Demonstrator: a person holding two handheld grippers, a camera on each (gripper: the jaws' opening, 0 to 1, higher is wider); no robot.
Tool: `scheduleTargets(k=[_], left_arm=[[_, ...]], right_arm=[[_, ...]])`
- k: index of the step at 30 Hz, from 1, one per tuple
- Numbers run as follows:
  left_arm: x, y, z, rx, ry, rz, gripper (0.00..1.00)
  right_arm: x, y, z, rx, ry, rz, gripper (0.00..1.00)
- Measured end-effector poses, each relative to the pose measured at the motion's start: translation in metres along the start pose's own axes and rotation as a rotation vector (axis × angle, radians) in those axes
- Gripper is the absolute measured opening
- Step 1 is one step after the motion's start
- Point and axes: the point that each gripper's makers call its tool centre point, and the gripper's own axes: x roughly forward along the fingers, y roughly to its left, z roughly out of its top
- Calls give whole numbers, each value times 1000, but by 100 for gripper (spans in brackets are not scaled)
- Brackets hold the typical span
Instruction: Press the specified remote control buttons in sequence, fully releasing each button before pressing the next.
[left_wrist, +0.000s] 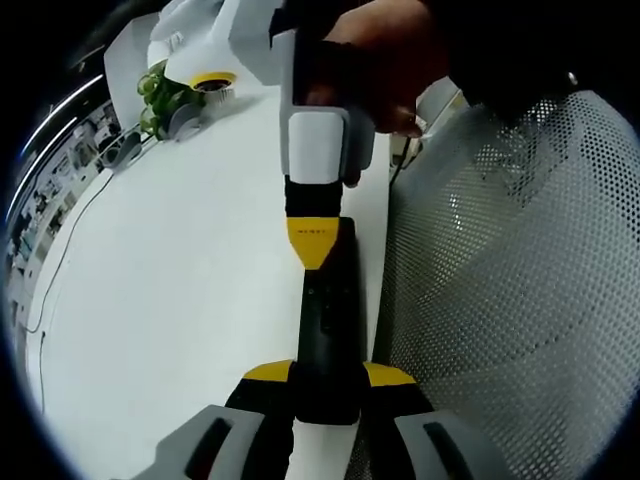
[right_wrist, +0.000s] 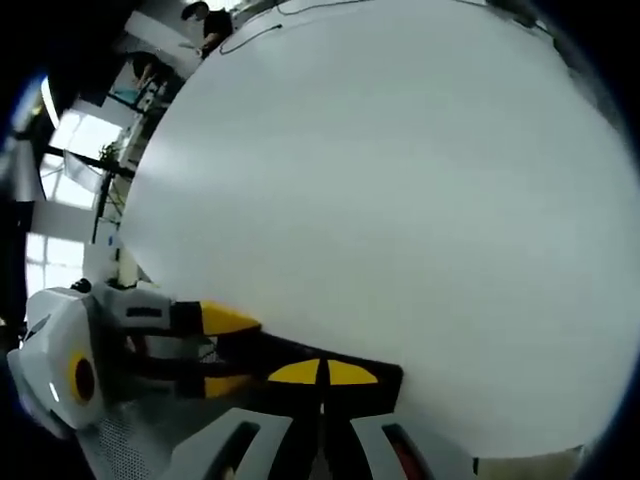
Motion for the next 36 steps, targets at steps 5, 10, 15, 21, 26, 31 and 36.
scheduleTargets(k=[5, 10, 15, 21, 26, 31, 36], left_arm=[[0, 0, 0, 2, 2, 0, 25], [0, 0, 0, 2, 1, 0, 25], [0, 0, 0, 3, 1, -1, 25], [0, 0, 1, 1, 0, -1, 25], [0, 0, 1, 5, 1, -2, 25], [0, 0, 1, 8, 3, -4, 25], [0, 0, 1, 11, 5, -6, 25]], right_arm=[[-1, 1, -1, -24, 12, -15, 0], [-3, -3, -6, -3, 40, -16, 0], [-4, 1, -10, 20, 65, 4, 0], [-4, 6, -14, 12, 94, 24, 0], [-3, 6, -15, 11, 96, 26, 0], [-2, 6, -16, 14, 102, 30, 0], [0, 5, -16, 26, 109, 37, 0]])
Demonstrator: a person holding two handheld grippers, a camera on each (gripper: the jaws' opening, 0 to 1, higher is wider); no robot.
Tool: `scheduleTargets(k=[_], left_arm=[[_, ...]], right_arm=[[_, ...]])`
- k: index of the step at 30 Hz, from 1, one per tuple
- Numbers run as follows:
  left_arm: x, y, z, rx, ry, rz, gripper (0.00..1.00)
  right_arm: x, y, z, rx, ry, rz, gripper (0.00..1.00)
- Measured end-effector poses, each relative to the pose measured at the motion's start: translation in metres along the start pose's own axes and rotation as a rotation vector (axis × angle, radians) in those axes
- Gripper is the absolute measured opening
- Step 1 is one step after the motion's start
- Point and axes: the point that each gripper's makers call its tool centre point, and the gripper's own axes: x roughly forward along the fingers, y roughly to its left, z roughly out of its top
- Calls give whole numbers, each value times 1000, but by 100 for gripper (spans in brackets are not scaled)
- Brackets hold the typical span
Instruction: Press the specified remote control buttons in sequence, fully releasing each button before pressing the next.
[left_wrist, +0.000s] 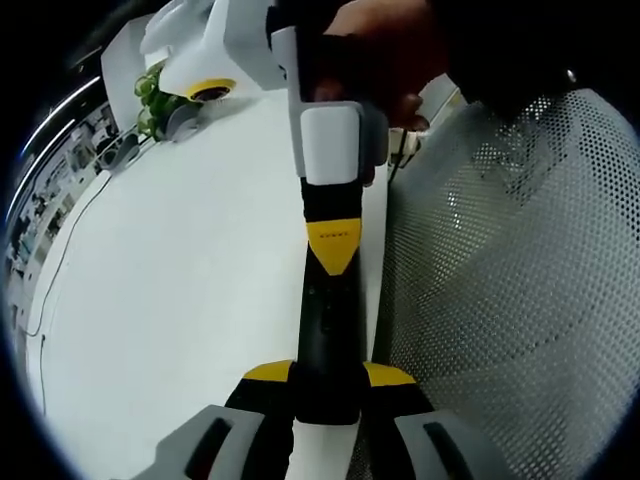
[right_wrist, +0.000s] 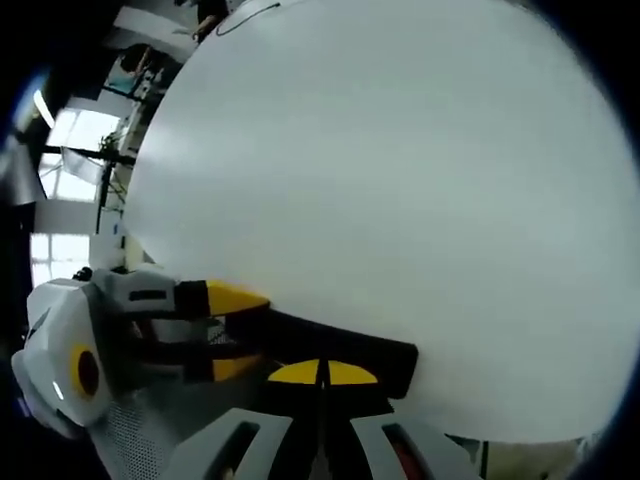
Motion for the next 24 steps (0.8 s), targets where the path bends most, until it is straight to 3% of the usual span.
scheduleTargets(k=[14, 19, 24], left_arm=[[-1, 1, 1, 9, -4, -4, 25], [-1, 1, 1, 0, -21, 0, 25], [-1, 0, 1, 2, -19, 5, 25]], right_arm=[[1, 1, -2, -64, -37, -44, 0], [2, 2, 0, -90, -47, -105, 0], [1, 0, -1, -69, -67, -122, 0]])
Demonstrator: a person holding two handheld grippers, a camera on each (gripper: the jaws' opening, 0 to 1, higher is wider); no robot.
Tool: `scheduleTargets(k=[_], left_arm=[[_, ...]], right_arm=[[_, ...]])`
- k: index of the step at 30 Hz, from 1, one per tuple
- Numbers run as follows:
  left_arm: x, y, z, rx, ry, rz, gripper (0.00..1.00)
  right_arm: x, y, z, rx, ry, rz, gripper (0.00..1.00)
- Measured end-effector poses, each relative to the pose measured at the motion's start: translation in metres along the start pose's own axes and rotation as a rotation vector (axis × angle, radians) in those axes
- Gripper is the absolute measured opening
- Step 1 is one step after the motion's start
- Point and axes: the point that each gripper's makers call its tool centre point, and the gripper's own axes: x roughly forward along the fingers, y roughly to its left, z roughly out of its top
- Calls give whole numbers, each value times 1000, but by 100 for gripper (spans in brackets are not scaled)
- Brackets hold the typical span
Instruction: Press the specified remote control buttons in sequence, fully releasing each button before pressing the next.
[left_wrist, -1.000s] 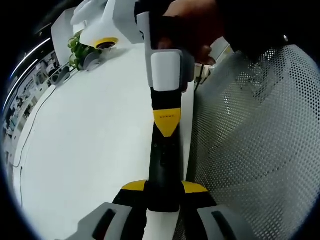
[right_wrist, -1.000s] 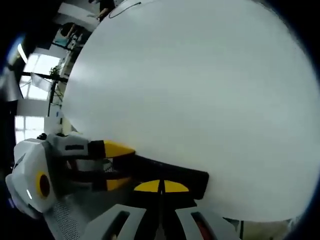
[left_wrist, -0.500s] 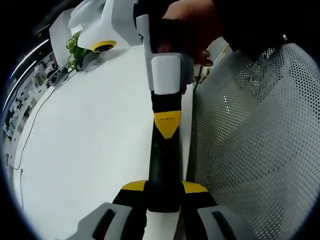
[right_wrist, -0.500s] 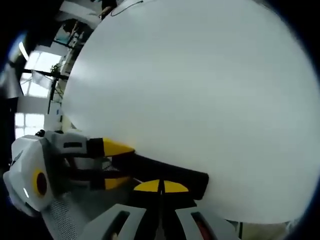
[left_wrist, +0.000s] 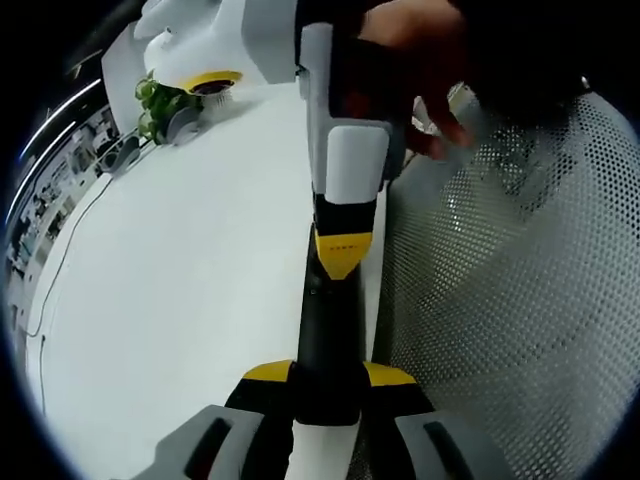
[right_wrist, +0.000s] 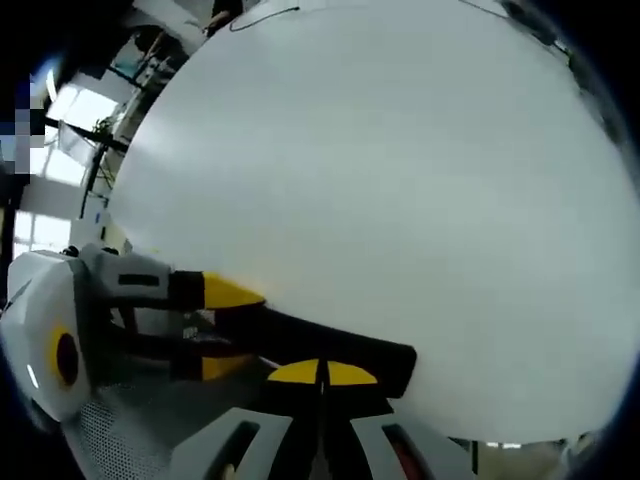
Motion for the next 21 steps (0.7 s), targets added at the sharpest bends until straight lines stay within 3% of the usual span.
scheduleTargets(k=[10, 16, 21], left_arm=[[0, 0, 0, -14, -24, 6, 25], [0, -2, -1, -6, -40, 6, 25], [0, -3, 0, 3, -21, 4, 25]], right_arm=[[-3, -1, -1, 127, -83, 92, 0], [-6, -8, -9, 184, -71, 87, 0], [-7, -8, -13, 176, -45, 70, 0]])
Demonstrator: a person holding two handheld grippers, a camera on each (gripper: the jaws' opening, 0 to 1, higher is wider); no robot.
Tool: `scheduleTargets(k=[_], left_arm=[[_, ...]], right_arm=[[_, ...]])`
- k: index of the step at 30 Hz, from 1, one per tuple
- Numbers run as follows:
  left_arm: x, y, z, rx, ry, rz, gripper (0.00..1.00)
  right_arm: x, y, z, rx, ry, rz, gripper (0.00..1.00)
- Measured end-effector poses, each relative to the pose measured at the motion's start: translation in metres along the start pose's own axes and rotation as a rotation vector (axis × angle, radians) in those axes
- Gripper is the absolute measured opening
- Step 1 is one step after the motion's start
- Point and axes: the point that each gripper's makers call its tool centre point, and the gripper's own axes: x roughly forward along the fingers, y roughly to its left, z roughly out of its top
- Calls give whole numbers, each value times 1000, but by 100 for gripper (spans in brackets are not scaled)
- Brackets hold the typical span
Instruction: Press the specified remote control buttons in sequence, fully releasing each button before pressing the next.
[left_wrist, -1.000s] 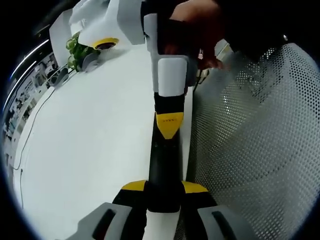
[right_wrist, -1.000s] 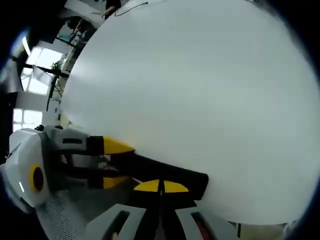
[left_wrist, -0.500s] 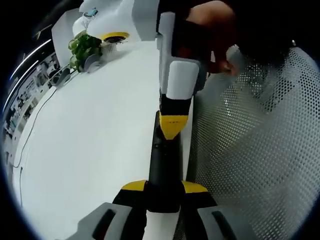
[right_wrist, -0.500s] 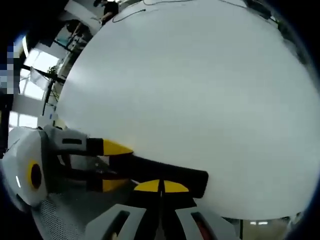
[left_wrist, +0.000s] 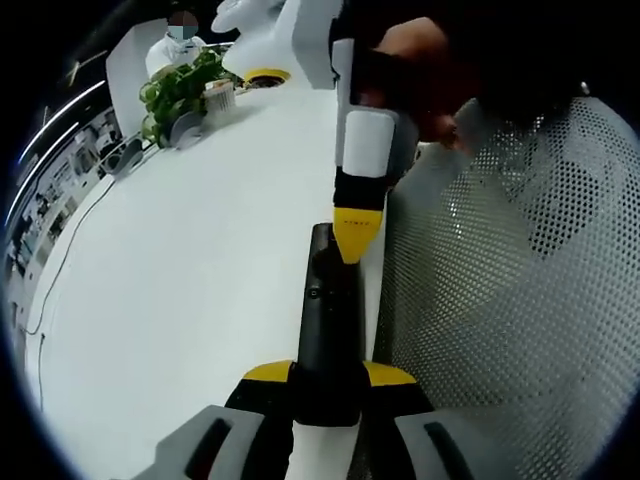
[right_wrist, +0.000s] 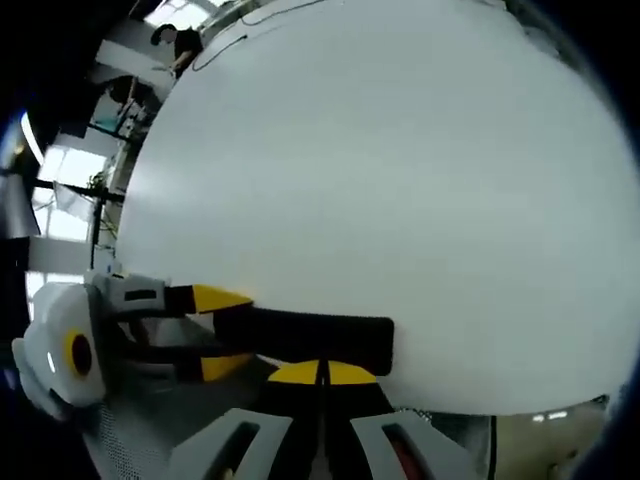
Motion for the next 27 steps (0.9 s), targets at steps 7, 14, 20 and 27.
scheduleTargets(k=[7, 14, 20, 27], left_arm=[[0, 0, -1, 7, 5, -11, 25], [0, -1, 0, 29, 10, -29, 25], [1, 1, 0, 33, 12, -46, 25], [0, 1, 0, 30, -45, -36, 25]], right_arm=[[1, 0, -1, -37, 12, -3, 0], [5, 2, -2, -157, 35, -65, 0], [5, 2, -3, -229, 24, -141, 0], [6, 0, 0, -209, 8, -157, 0]])
